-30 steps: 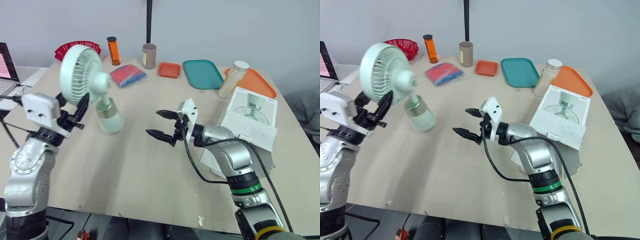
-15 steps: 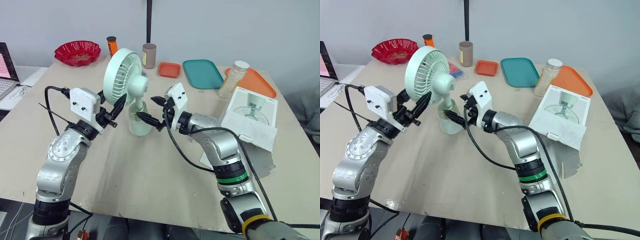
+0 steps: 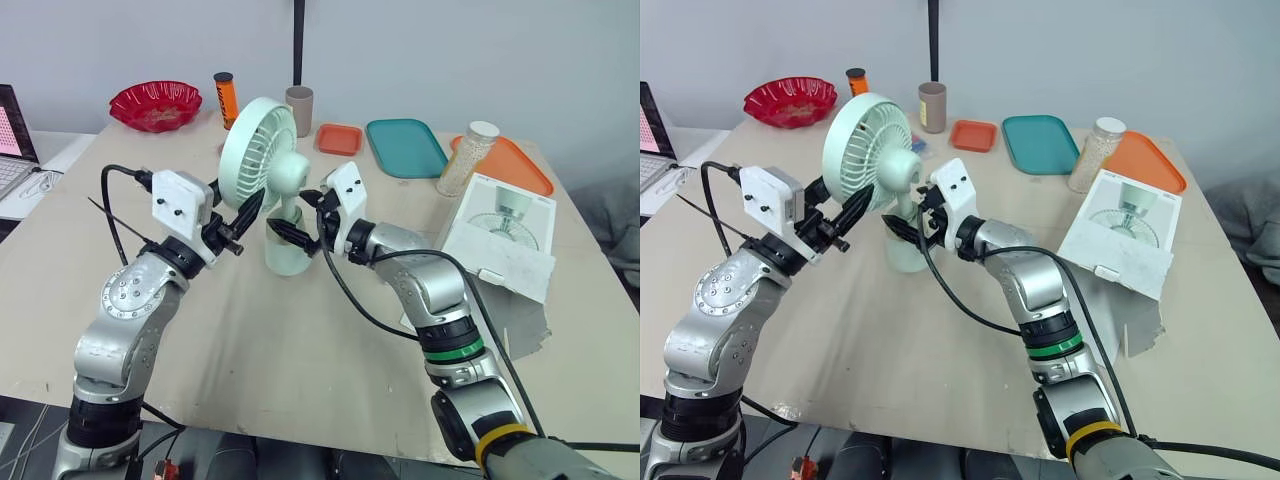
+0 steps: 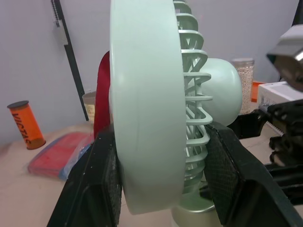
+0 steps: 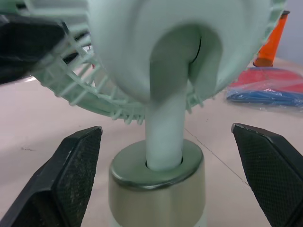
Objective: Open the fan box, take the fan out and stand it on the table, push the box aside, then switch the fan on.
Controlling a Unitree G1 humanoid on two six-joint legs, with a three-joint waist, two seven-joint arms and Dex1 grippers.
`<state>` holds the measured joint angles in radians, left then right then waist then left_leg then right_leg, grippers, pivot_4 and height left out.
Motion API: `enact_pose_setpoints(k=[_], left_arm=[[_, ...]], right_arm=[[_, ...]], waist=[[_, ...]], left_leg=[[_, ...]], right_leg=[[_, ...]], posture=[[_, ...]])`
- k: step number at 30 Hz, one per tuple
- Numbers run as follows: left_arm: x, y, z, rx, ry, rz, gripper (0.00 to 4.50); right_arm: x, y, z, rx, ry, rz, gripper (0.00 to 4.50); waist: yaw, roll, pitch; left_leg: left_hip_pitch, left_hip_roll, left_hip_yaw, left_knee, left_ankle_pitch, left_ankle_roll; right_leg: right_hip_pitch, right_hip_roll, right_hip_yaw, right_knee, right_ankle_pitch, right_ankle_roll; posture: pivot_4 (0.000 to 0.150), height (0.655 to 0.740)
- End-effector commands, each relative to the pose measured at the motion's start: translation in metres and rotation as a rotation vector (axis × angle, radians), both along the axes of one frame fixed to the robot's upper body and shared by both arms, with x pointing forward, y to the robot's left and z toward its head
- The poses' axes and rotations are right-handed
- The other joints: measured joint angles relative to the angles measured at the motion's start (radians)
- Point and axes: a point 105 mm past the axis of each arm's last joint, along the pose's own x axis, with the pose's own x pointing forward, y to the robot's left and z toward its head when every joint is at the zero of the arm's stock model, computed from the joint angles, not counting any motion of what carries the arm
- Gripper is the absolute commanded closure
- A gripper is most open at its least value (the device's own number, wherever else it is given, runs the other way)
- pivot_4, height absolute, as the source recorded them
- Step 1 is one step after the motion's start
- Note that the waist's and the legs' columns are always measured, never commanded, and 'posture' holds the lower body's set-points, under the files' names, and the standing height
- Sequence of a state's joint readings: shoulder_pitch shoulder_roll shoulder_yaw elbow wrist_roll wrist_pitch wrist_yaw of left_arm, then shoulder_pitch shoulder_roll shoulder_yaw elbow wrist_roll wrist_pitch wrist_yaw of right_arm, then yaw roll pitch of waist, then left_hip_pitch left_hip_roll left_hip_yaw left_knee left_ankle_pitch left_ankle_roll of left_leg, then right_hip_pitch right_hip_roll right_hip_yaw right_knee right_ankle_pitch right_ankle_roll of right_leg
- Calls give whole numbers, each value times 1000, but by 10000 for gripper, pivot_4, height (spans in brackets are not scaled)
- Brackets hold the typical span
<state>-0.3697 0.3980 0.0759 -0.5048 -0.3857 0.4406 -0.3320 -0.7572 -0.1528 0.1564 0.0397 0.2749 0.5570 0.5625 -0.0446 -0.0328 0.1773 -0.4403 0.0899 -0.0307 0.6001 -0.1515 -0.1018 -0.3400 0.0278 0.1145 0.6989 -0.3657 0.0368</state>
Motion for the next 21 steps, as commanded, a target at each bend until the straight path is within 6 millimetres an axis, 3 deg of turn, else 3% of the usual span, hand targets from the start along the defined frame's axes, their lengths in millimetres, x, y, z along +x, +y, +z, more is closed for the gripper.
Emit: enact_pose_setpoints(k=[1, 2, 5, 20, 21], left_arm=[[-12, -5, 25, -22, -111, -31, 26375], [-12, -5, 25, -21, -110, -33, 26375], [-12, -5, 21, -13, -104, -36, 26375], [-9, 0, 13, 4, -97, -40, 26375], [-9, 0, 13, 4, -99, -40, 26375]], right_arm=[[-2, 6, 15, 12, -58, 20, 5134], [-1, 6, 14, 8, -57, 20, 6827], [-1, 7, 12, 2, -58, 31, 19347], [-5, 10, 18, 18, -83, 62, 19347], [-5, 10, 19, 18, -84, 64, 22051]], waist=[[0, 0, 0], [0, 0, 0], [0, 0, 0], [0, 0, 0], [0, 0, 0]], left_leg=[[0, 0, 0, 0, 0, 0], [0, 0, 0, 0, 0, 0], [0, 0, 0, 0, 0, 0], [0, 0, 0, 0, 0, 0], [0, 0, 0, 0, 0, 0]], right_leg=[[0, 0, 0, 0, 0, 0], [0, 0, 0, 0, 0, 0], [0, 0, 0, 0, 0, 0], [0, 0, 0, 0, 0, 0], [0, 0, 0, 0, 0, 0]], posture=[[1500, 7389], [1500, 7389], [1500, 7389], [1500, 7389], [1500, 7389]])
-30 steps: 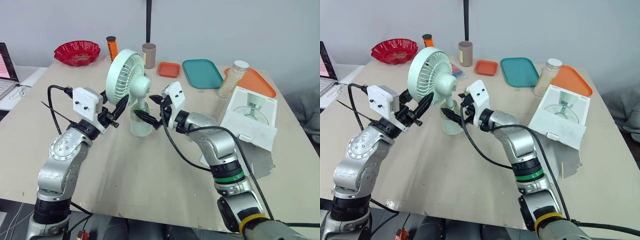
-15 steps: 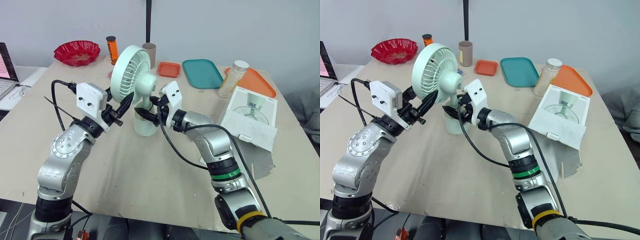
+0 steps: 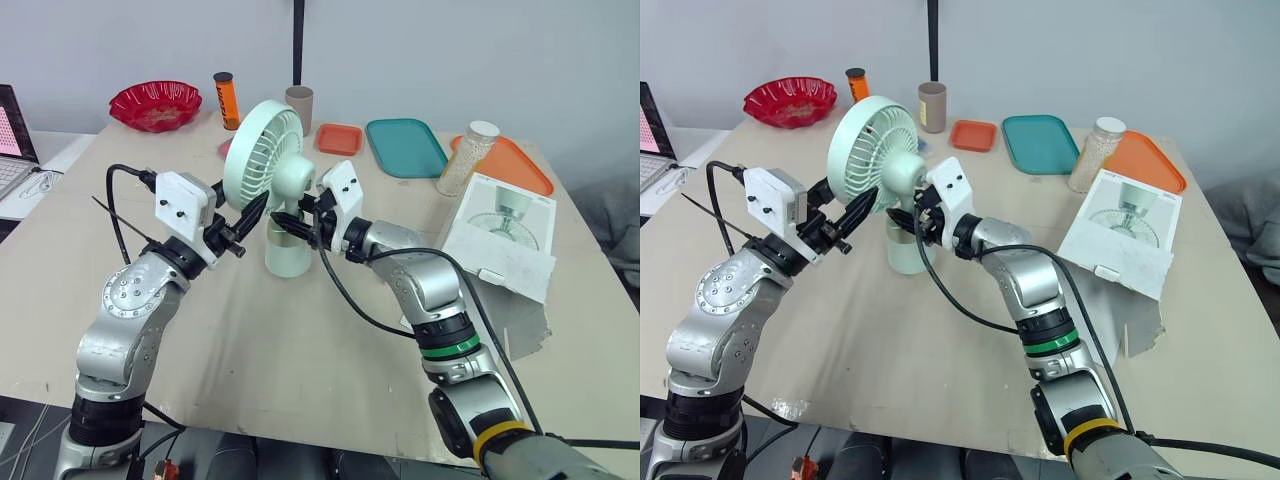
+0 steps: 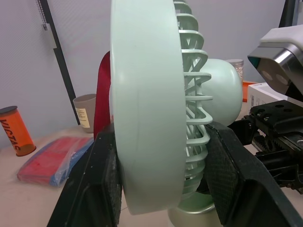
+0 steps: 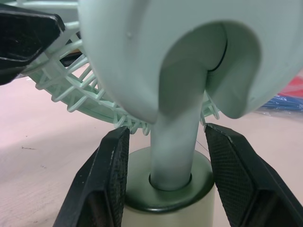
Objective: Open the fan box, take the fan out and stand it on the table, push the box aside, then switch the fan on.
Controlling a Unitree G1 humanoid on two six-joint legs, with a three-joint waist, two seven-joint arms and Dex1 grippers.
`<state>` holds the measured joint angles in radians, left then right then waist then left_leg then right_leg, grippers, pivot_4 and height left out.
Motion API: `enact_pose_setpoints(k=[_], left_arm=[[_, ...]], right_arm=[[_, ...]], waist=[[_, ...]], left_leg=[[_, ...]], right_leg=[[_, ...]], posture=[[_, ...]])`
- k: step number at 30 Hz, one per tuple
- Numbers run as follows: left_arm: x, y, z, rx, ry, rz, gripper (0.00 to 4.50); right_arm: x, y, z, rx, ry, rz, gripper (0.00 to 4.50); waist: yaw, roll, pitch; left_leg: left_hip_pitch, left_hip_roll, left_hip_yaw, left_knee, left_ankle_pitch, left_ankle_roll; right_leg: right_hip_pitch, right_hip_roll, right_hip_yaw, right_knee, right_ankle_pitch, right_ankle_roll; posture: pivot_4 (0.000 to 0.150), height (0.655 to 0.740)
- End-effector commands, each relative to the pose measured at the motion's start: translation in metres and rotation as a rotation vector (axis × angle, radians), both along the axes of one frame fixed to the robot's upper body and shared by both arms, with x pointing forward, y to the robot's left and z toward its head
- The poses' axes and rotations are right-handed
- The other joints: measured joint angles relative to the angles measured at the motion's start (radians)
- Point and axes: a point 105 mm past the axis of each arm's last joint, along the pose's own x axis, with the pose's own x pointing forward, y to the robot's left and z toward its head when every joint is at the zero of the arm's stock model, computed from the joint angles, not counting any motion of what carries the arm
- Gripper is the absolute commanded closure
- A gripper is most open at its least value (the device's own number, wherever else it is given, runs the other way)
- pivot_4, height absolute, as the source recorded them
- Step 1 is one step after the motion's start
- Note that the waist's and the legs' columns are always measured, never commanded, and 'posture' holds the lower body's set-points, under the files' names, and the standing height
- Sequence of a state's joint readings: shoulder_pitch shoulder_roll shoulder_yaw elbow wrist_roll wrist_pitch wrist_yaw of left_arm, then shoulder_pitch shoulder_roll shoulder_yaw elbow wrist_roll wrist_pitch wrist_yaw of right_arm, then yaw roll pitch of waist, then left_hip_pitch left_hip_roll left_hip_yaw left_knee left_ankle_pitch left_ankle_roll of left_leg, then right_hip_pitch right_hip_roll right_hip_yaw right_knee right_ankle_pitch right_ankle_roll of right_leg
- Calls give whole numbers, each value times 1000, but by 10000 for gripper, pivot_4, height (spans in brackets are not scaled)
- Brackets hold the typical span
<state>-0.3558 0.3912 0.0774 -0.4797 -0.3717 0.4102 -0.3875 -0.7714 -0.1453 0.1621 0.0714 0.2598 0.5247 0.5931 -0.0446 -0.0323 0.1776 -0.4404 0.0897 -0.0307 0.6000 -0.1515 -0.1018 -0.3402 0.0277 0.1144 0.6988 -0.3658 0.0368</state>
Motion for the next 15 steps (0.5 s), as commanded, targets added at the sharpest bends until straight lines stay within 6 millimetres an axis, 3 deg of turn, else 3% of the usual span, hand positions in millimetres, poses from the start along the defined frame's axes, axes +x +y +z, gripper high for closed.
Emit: enact_pose_setpoints(k=[1, 5, 15], left_arm=[[-9, 2, 20, -12, -106, -7, 26375], [-8, 3, 19, -10, -109, -4, 26375], [-5, 6, 17, 16, -106, -12, 26375]], right_arm=[[-6, 6, 19, 26, -70, 37, 24976], [-6, 7, 19, 21, -77, 45, 40327], [-8, 10, 21, 32, -90, 63, 40327]], waist=[[0, 0, 0], [0, 0, 0], [0, 0, 0]], left_leg=[[0, 0, 0, 0, 0, 0], [0, 0, 0, 0, 0, 0], [0, 0, 0, 0, 0, 0]], right_leg=[[0, 0, 0, 0, 0, 0], [0, 0, 0, 0, 0, 0], [0, 0, 0, 0, 0, 0]], posture=[[1500, 7389], [1500, 7389], [1500, 7389]])
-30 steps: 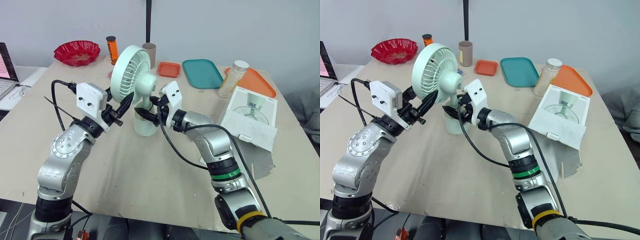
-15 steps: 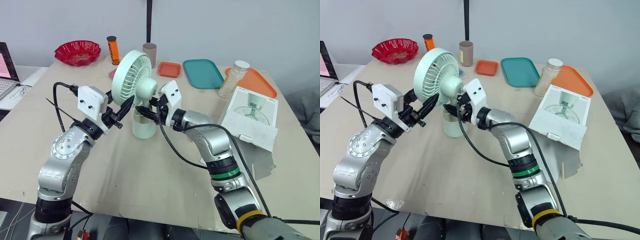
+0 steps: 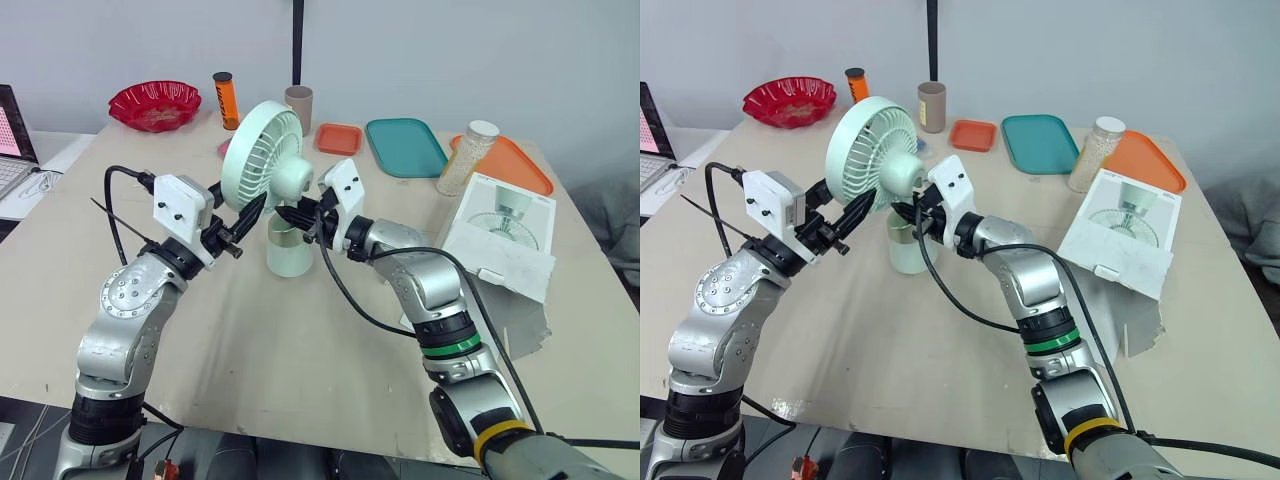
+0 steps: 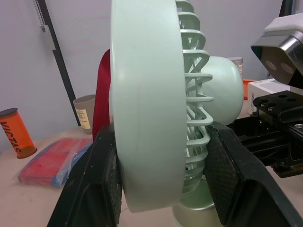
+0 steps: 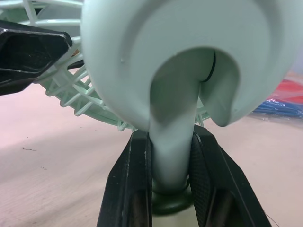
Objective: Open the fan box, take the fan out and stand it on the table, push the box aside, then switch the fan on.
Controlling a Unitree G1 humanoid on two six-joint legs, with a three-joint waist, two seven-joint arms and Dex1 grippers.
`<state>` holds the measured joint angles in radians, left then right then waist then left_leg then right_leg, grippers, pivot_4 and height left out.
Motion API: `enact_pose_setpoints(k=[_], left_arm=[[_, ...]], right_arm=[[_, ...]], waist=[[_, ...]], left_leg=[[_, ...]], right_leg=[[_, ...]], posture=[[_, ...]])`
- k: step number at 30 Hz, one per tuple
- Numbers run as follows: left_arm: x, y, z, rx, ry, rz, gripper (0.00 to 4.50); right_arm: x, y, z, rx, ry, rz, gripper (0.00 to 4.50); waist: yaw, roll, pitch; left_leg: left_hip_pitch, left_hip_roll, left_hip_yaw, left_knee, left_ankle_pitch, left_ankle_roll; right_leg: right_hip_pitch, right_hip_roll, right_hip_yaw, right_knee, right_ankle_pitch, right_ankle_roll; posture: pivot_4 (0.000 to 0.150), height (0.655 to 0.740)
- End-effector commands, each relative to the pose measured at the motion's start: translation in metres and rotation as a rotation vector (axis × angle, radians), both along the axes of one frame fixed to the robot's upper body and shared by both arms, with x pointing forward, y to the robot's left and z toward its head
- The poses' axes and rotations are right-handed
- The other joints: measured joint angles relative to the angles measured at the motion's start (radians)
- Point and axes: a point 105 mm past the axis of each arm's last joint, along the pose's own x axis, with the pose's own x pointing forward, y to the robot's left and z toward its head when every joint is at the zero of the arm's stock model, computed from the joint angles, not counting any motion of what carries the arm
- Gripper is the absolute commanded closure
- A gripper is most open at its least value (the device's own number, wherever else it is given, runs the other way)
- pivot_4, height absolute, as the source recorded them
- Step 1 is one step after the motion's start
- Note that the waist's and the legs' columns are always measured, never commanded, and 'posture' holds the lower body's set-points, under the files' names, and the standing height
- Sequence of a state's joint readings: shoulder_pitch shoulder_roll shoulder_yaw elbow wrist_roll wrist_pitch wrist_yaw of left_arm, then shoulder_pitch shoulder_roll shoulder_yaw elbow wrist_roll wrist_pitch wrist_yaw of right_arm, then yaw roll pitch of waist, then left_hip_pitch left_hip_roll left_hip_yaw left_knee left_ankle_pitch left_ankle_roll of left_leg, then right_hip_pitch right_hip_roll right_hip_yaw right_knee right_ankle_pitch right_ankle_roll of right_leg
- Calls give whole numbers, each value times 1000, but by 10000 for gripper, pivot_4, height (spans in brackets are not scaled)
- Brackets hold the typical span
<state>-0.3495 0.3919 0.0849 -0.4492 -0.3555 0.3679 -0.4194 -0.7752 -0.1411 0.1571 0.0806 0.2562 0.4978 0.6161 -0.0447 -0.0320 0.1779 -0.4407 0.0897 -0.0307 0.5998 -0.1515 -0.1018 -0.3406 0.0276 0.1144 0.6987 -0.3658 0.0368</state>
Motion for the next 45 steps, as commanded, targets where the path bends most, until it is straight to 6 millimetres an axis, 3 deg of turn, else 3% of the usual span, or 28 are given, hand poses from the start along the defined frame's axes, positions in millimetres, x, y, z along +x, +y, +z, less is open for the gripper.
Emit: enact_pose_setpoints(k=[1, 6, 7, 10, 24, 42, 45], left_arm=[[-7, 2, 18, 8, -81, -20, 21376], [-9, 0, 11, 22, -26, -71, 2282], [-9, 1, 10, 29, -24, -75, 1005], [-14, 4, 11, 30, -19, -100, 1005], [-38, 53, 14, 49, 75, -172, 1005], [-36, 67, 19, 74, 100, -171, 1005], [-40, 74, 7, 79, 167, -179, 1005]], right_arm=[[-7, 9, 19, 28, -68, 41, 40539], [-6, 7, 21, 44, -64, 28, 40568], [-6, 6, 21, 45, -63, 23, 40568], [-4, 3, 22, 49, -58, 8, 40568], [11, -25, 23, 35, -63, -101, 40568], [10, -47, 24, 18, -77, -138, 40568], [2, -48, 25, 25, -84, -89, 40568]], waist=[[0, 0, 0], [0, 0, 0], [0, 0, 0], [0, 0, 0], [-2, 1, 2], [-1, 2, 2], [-3, 2, 2]], left_leg=[[0, 0, 0, 0, 0, 0], [0, 0, 0, 0, 0, 0], [0, 0, 0, 0, 0, 0], [0, 0, 0, 0, 0, 0], [-1, 0, 0, -2, 0, 0], [-3, 1, 1, -2, 0, 0], [-3, 1, 2, -2, 0, 0]], right_leg=[[0, 0, 0, 0, 0, 0], [0, 0, 0, 0, 0, 0], [0, 0, 0, 0, 0, 0], [0, 0, 0, 0, 0, 0], [-3, 0, 0, 0, 0, 0], [-6, 0, 1, 1, 0, 0], [-6, 0, 1, 1, 0, -1]], posture=[[1500, 7389], [1500, 7389], [1500, 7389], [1500, 7389], [1500, 7389], [1500, 7389], [1500, 7389]])
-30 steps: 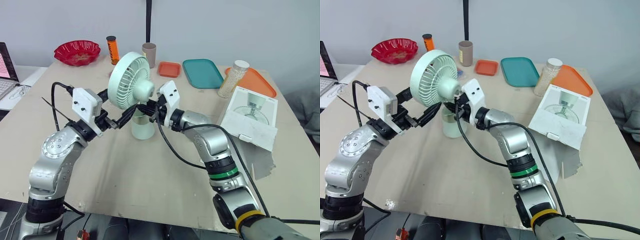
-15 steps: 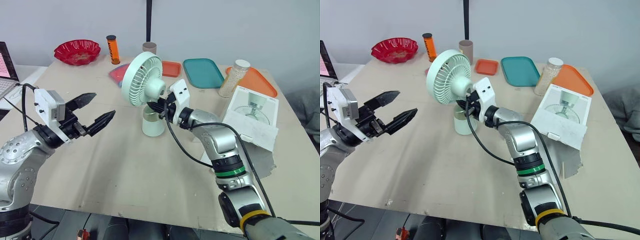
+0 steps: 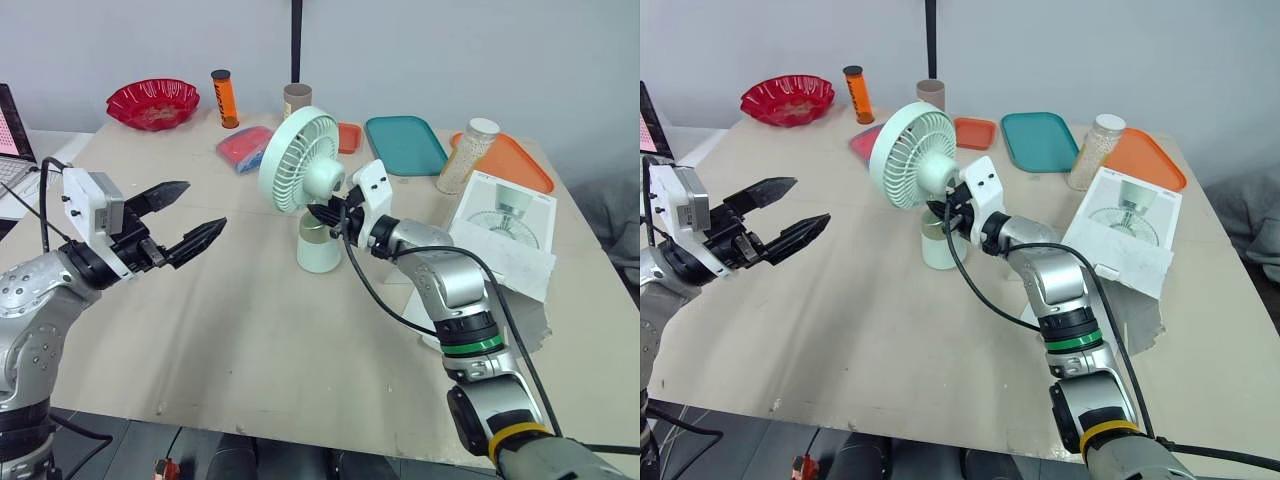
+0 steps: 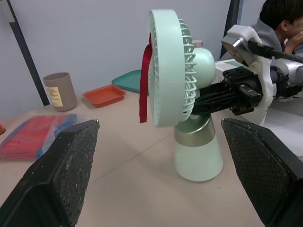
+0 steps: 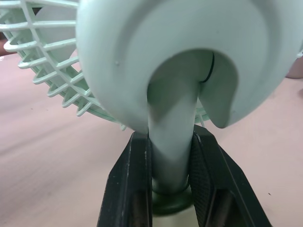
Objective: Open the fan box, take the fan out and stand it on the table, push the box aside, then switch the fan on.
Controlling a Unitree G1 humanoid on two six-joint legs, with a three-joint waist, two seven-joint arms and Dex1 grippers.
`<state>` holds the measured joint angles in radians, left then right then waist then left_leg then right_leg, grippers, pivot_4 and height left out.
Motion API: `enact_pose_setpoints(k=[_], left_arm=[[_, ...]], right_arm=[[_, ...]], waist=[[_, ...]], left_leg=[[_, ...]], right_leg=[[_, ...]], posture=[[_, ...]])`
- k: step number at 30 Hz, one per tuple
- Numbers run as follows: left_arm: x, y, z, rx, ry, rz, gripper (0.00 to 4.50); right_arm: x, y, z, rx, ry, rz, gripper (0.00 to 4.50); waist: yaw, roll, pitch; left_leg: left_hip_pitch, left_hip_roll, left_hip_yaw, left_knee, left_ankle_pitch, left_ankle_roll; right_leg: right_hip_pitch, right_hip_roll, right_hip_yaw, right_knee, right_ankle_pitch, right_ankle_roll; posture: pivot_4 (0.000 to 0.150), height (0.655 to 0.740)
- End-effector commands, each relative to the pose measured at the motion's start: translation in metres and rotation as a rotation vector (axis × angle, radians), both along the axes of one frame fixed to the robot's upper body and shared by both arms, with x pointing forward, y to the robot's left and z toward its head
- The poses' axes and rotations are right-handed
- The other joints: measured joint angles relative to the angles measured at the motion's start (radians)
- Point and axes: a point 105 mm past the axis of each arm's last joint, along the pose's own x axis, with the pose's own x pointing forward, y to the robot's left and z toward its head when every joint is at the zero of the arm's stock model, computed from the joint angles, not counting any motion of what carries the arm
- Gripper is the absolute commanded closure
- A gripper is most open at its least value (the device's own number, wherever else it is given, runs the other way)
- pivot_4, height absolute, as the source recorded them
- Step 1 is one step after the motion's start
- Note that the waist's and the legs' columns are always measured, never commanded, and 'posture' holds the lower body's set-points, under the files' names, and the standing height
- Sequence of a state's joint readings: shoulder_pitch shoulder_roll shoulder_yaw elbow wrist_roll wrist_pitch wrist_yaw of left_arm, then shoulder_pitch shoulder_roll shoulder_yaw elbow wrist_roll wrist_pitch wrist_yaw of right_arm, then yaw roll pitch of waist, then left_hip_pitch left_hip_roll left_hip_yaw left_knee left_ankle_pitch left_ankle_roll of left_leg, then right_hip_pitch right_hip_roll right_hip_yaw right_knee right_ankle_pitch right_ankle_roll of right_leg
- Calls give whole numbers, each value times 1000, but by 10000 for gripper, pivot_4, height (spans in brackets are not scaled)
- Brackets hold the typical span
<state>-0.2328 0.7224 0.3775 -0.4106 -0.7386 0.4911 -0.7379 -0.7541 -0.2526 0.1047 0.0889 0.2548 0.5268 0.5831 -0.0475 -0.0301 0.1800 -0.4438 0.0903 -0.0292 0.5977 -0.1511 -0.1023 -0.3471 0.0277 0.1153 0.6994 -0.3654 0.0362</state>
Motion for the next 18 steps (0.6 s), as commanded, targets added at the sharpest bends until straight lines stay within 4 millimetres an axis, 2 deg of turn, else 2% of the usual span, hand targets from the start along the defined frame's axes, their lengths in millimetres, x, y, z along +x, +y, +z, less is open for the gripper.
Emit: enact_pose_setpoints(k=[1, 7, 8, 11, 15, 16, 18], left_arm=[[-9, 11, -6, 6, 45, -6, 1005], [-9, 15, -38, 44, 125, -36, 1005], [-9, 13, -43, 52, 137, -55, 6242], [-10, 4, -53, 70, 157, -128, 15207], [-13, -8, -60, 77, 173, -216, 29600], [-14, -10, -60, 79, 174, -229, 31244], [-16, -16, -62, 84, 187, -273, 39709]], right_arm=[[-20, -1, 34, 74, -117, 93, 40568], [-61, -6, 43, 166, -126, 315, 40568], [-71, -5, 42, 161, -128, 367, 40568], [-94, -3, 34, 131, -130, 477, 40568], [-104, -1, 23, 97, -109, 510, 40568], [-106, -1, 21, 92, -104, 521, 40568], [-111, 0, 14, 78, -88, 546, 40568]], waist=[[0, 0, 0], [1, 1, 1], [1, 1, 1], [3, 1, 1], [1, 1, 1], [-1, 1, 1], [0, 1, 1]], left_leg=[[0, 0, 0, -1, 0, 0], [0, 0, 1, -1, 0, 0], [0, 0, 1, -1, 0, 0], [0, 0, 0, -1, 0, 1], [0, 0, 0, -1, 1, 1], [0, 0, 0, -1, 1, 1], [0, 0, 0, -1, 1, 1]], right_leg=[[0, 0, 0, 0, 0, 0], [0, 0, 0, 0, 0, 0], [0, 0, 0, 0, 0, 0], [0, 0, 0, 0, 0, 0], [0, 0, 0, 0, 0, 0], [-1, 0, 0, 0, 0, 0], [-1, 1, 0, 0, 0, 0]], posture=[[1500, 7389], [1500, 7389], [1500, 7389], [1500, 7389], [1500, 7389], [1500, 7389], [1500, 7389]])
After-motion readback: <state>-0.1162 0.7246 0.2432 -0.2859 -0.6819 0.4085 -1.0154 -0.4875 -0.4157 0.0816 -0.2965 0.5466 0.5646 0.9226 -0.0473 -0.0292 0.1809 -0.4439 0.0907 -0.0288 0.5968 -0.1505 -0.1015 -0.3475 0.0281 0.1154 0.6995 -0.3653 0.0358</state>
